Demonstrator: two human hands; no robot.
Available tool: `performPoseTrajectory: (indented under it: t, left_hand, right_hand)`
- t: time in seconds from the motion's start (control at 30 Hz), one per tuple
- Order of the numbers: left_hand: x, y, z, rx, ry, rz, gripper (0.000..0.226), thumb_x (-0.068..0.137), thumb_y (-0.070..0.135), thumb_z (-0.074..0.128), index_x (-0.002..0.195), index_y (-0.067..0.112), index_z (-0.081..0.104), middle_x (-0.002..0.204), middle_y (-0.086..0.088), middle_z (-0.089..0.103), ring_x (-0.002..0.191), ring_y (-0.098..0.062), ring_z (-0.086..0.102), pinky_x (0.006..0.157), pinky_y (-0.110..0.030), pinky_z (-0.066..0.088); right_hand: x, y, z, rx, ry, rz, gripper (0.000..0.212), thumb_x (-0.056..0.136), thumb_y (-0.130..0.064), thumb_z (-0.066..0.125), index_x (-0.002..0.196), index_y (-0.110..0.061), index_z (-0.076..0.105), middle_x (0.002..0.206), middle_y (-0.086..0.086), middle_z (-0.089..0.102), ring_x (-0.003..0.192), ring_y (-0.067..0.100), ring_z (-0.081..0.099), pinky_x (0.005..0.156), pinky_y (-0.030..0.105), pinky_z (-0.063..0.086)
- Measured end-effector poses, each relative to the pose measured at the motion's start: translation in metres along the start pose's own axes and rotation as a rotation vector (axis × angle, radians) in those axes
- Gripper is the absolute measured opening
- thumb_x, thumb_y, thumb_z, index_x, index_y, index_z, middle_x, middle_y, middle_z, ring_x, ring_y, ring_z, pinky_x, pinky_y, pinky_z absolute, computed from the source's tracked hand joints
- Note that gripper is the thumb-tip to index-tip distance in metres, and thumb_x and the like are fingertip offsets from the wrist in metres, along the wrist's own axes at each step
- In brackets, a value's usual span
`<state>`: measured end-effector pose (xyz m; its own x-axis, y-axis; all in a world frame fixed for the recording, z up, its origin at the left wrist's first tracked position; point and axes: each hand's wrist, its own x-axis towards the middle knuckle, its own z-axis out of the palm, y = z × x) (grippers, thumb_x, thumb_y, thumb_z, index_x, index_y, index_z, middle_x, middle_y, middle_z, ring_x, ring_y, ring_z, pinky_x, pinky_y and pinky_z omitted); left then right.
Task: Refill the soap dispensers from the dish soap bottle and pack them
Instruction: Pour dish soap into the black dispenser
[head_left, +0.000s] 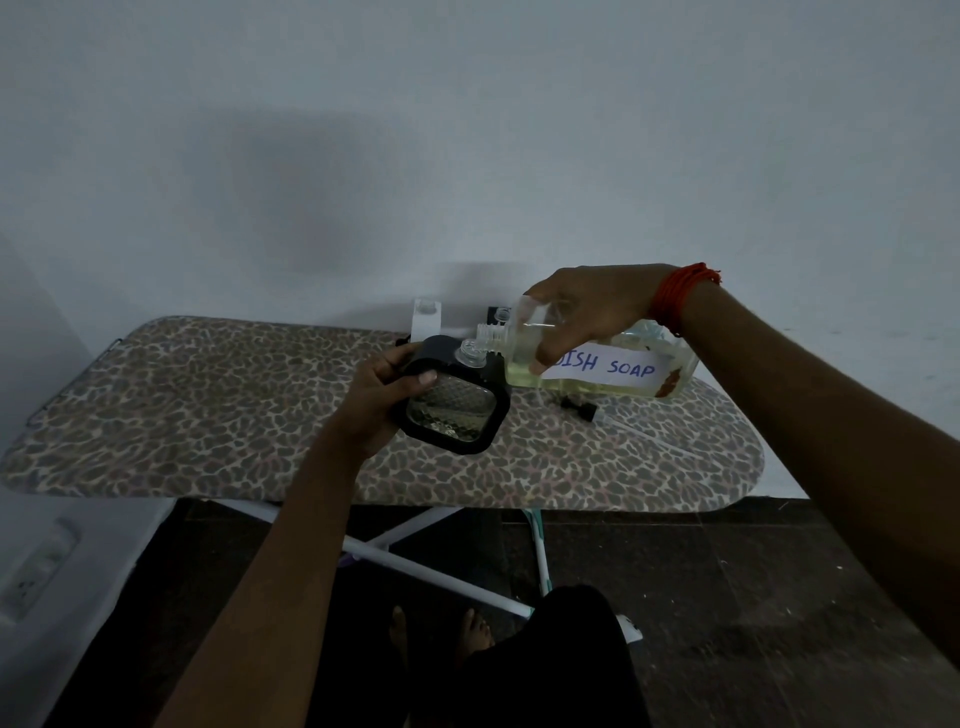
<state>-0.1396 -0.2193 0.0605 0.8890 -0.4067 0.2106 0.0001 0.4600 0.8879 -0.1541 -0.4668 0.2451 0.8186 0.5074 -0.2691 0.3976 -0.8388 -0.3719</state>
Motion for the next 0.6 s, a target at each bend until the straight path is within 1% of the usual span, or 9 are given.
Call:
performPoseTrajectory:
  t: [0.1, 0.2, 0.3, 0.37, 0.5, 0.6]
  left_hand:
    - [-0.0002, -0.0002, 0.0001, 0.005, 0.005, -0.003, 0.069, 0.065, 0.03, 0.088, 0.123, 0.004, 0.061, 0.111, -0.012, 0.069, 0.105, -0.029, 0.065, 0.082, -0.037, 0.055]
    - [0.0001, -0.0004, 0.0009, 0.009, 0.02, -0.004, 0.073, 0.064, 0.031, 0.089, 0.125, 0.003, 0.06, 0.112, -0.013, 0.069, 0.105, -0.03, 0.064, 0.082, -0.037, 0.055]
    - [0.0007, 0.0, 0.0, 0.002, 0.017, -0.008, 0.072, 0.065, 0.031, 0.089, 0.125, 0.003, 0.06, 0.113, -0.013, 0.068, 0.106, -0.031, 0.064, 0.083, -0.038, 0.055]
    - [0.0005, -0.0001, 0.0, -0.003, 0.015, -0.011, 0.075, 0.066, 0.03, 0.088, 0.127, 0.0, 0.058, 0.114, -0.015, 0.067, 0.107, -0.032, 0.063, 0.084, -0.039, 0.054]
    - [-0.0004, -0.0025, 0.0001, 0.011, 0.018, -0.005, 0.083, 0.066, 0.031, 0.088, 0.13, -0.007, 0.051, 0.115, -0.02, 0.064, 0.109, -0.035, 0.061, 0.086, -0.041, 0.053]
    - [-0.0005, -0.0029, -0.0003, 0.025, 0.015, -0.003, 0.085, 0.067, 0.031, 0.087, 0.133, -0.008, 0.049, 0.122, -0.024, 0.058, 0.114, -0.038, 0.057, 0.092, -0.046, 0.05]
  right_hand:
    - [0.0013, 0.0007, 0.0008, 0.003, 0.003, 0.009, 0.028, 0.081, -0.031, 0.082, 0.105, -0.026, 0.07, 0.051, -0.023, 0.056, 0.045, -0.002, 0.049, 0.043, 0.006, 0.035]
    - [0.0018, 0.0012, 0.0011, 0.008, 0.003, 0.011, 0.029, 0.079, -0.034, 0.083, 0.105, -0.027, 0.07, 0.052, -0.02, 0.056, 0.044, 0.0, 0.048, 0.042, 0.007, 0.035]
    - [0.0002, -0.0001, 0.0008, -0.014, 0.001, 0.009, 0.029, 0.082, -0.03, 0.081, 0.107, -0.024, 0.069, 0.053, -0.027, 0.058, 0.047, -0.005, 0.053, 0.045, 0.004, 0.036]
    - [-0.0007, -0.0007, 0.0006, -0.025, 0.001, 0.007, 0.027, 0.083, -0.029, 0.081, 0.106, -0.023, 0.069, 0.055, -0.032, 0.058, 0.05, -0.01, 0.055, 0.047, 0.003, 0.037]
    - [-0.0015, -0.0006, 0.0014, -0.026, 0.002, 0.009, 0.028, 0.082, -0.031, 0.081, 0.106, -0.024, 0.069, 0.057, -0.031, 0.059, 0.053, -0.01, 0.057, 0.05, 0.005, 0.038]
    - [-0.0035, -0.0017, 0.0015, -0.023, 0.001, 0.002, 0.03, 0.083, -0.027, 0.08, 0.109, -0.019, 0.069, 0.054, -0.032, 0.057, 0.051, -0.01, 0.055, 0.048, 0.004, 0.038]
